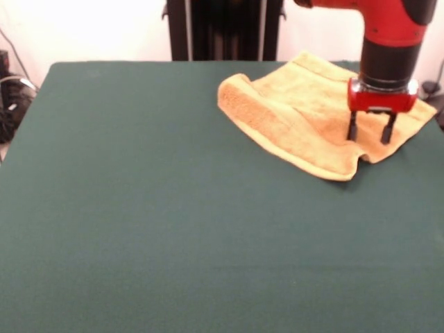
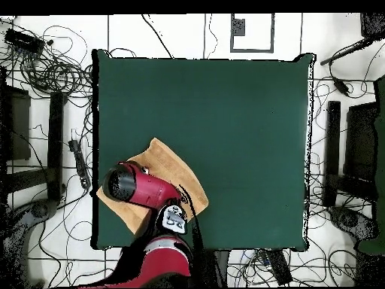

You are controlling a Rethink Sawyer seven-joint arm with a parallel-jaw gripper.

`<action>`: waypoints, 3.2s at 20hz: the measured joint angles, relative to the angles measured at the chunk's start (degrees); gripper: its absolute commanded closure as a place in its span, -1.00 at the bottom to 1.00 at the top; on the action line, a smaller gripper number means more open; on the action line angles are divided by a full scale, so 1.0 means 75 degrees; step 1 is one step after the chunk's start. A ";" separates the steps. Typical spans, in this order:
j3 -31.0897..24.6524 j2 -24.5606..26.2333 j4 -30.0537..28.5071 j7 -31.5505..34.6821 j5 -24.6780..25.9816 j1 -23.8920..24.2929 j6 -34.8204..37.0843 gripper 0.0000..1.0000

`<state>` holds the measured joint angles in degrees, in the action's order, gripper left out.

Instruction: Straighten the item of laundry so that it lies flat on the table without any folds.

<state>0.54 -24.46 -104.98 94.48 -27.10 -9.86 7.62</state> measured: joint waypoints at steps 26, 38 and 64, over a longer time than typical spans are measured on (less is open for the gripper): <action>-0.0587 -0.1701 -0.2698 0.0000 0.4479 0.4589 0.0000 -1.00; -0.0593 -0.1609 -0.2740 0.0000 0.5493 0.4995 0.0000 -1.00; -0.0525 -0.0241 -0.2668 0.0000 0.6417 0.5636 -0.0003 -1.00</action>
<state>-3.40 -26.27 -124.99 94.48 21.03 32.41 7.60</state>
